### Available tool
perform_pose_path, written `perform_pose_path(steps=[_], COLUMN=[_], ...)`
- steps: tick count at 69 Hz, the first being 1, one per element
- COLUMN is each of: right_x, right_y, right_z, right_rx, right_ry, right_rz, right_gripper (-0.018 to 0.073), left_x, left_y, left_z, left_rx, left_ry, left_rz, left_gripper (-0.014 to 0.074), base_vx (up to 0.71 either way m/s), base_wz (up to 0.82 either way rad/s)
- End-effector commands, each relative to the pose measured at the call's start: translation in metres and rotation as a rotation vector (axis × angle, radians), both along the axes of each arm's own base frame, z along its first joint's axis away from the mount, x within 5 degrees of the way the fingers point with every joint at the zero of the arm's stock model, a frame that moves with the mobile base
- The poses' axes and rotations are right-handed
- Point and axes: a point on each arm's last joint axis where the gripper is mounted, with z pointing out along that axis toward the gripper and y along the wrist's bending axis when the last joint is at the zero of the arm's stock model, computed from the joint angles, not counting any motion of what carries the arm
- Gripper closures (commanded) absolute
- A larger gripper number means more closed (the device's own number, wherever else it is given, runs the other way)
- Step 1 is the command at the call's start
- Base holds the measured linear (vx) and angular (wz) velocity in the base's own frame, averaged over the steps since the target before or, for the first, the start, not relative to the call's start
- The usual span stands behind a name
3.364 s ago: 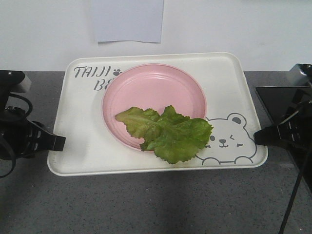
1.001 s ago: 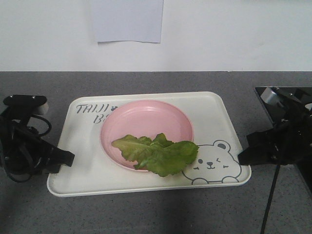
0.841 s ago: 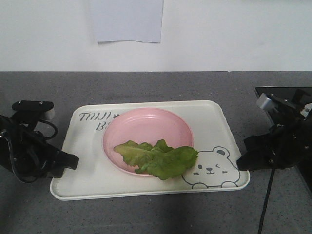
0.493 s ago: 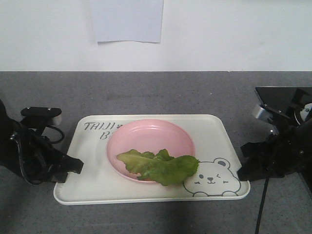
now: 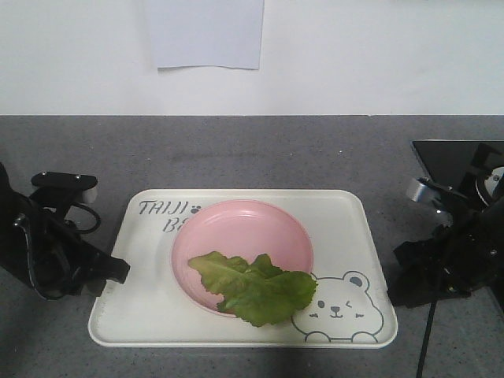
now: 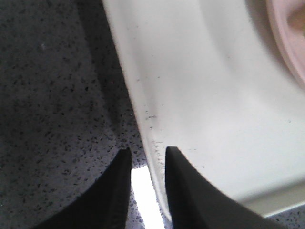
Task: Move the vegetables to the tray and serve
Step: 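Lower the tray onto the counter with both grippers, then open both grippers and withdraw them from the tray edges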
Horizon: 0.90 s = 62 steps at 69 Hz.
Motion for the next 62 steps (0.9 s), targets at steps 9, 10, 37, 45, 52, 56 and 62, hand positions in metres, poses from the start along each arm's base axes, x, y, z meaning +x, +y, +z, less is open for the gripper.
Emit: perform_pose_path(steps=[9, 10, 37, 45, 52, 56, 62], right_x=[0.001, 0.001, -0.041, -0.062, -0.085, -0.099, -0.120], right_y=[0.000, 0.000, -0.012, -0.020, -0.023, -0.023, -0.022], right_z=[0.017, 0.017, 0.075, 0.096, 0.117, 0.129, 0.143], right_rx=[0.003, 0.002, -0.208, -0.318, -0.374, -0.393, -0.406], right_ry=[-0.068, -0.071, -0.256, -0.346, -0.458, -0.521, -0.608], right_rz=[0.000, 0.000, -0.065, -0.134, -0.173, -0.192, -0.208], right_gripper=[0.0286, 0.0286, 0.0319, 0.0317, 0.0317, 0.0317, 0.0317], left_x=[0.001, 0.001, -0.030, -0.048, -0.066, -0.075, -0.090], left_y=[-0.001, -0.001, 0.017, 0.024, 0.031, 0.034, 0.039], left_z=[0.017, 0.017, 0.068, 0.084, 0.088, 0.087, 0.084], left_rx=[-0.023, -0.022, 0.041, 0.046, 0.048, 0.048, 0.041], left_ry=[-0.061, -0.065, -0.266, -0.338, -0.380, -0.396, -0.430], left_rz=[0.019, 0.017, -0.019, -0.020, -0.012, -0.008, -0.003], left_gripper=[0.0260, 0.0260, 0.0258, 0.0258, 0.0258, 0.0258, 0.0258], base_vx=[0.00, 0.00, 0.00, 0.00, 0.00, 0.00, 0.00], base_wz=[0.00, 0.00, 0.00, 0.00, 0.00, 0.00, 0.00])
